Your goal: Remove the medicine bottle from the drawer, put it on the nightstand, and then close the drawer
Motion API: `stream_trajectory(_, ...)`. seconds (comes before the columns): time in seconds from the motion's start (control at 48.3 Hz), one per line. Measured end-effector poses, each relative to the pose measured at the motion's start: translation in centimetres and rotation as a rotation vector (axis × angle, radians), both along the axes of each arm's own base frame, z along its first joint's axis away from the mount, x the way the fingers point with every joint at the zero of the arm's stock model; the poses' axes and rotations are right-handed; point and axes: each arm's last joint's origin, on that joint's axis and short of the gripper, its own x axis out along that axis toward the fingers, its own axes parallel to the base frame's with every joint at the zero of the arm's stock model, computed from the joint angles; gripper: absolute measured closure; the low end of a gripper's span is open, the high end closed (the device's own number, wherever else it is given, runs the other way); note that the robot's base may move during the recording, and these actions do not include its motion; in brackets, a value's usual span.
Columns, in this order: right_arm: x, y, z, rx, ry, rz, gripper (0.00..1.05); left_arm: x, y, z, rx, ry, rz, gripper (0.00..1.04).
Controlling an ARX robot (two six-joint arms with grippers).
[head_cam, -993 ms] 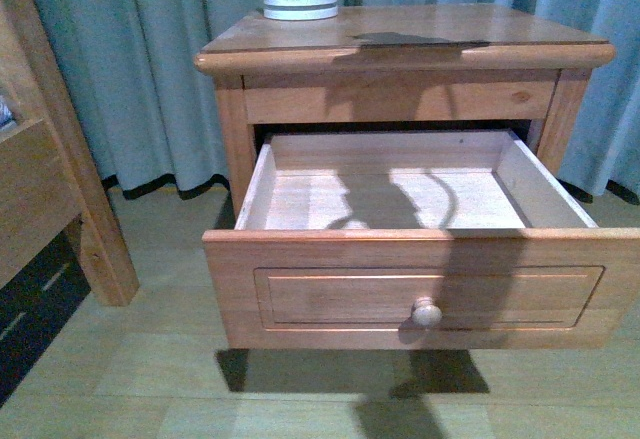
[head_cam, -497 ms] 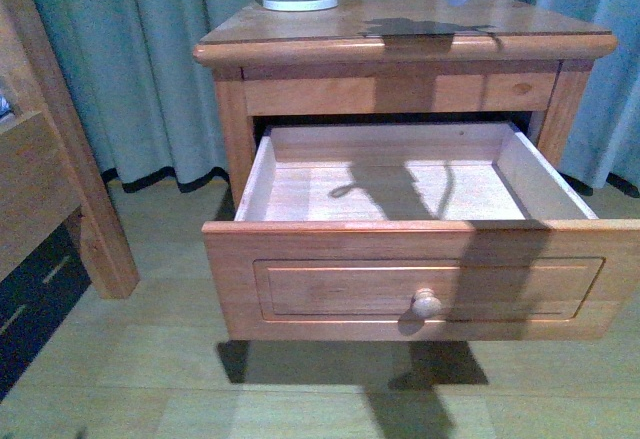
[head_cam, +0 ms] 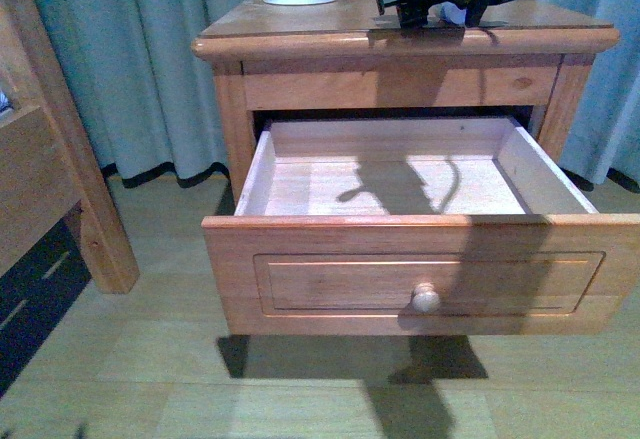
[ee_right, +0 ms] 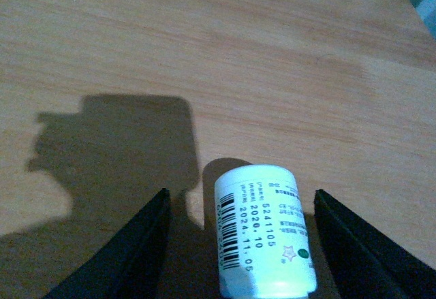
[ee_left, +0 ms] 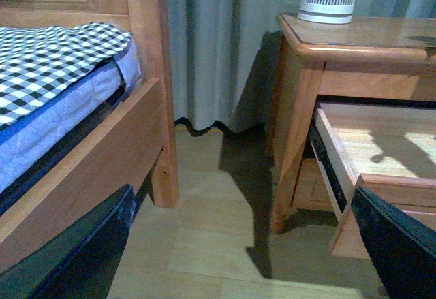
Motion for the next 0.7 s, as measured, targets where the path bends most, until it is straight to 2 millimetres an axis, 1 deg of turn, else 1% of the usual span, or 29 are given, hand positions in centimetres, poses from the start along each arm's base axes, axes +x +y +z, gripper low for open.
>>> stream_trajectory(0.103,-0.3,-0.3,0.6,0.012,-0.025,0.011,0.19,0.0,0.0,0.0,0.000,0.000,0.000,0.06)
stream_trajectory(0.124,-0.3,-0.3,0.7,0.014,-0.029,0.013,0.18,0.0,0.0,0.0,0.000,0.000,0.000,0.06)
stream_trajectory(0.207,-0.7,-0.6,1.9,0.028,-0.071,0.021,0.06,0.0,0.0,0.0,0.000,0.000,0.000,0.06)
stream_trajectory(0.31,-1.4,-0.8,3.6,0.057,-0.124,0.034,0.07,0.0,0.0,0.0,0.000,0.000,0.000,0.06)
stream_trajectory(0.435,-2.9,-1.1,6.4,0.101,-0.206,0.056,0.07,0.0,0.0,0.0,0.000,0.000,0.000,0.06)
stream_trajectory(0.538,-5.0,-1.4,9.0,0.144,-0.268,0.075,0.07,0.0,0.0,0.0,0.000,0.000,0.000,0.06)
stream_trajectory(0.579,-5.8,-1.6,9.6,0.157,-0.281,0.084,0.07,0.0,0.0,0.0,0.000,0.000,0.000,0.06)
stream_trajectory(0.642,-7.5,-1.8,10.7,0.189,-0.301,0.100,0.07,0.0,0.0,0.0,0.000,0.000,0.000,0.06)
stream_trajectory(0.704,-9.3,-2.1,11.4,0.224,-0.314,0.113,0.07,0.0,0.0,0.0,0.000,0.000,0.000,0.06)
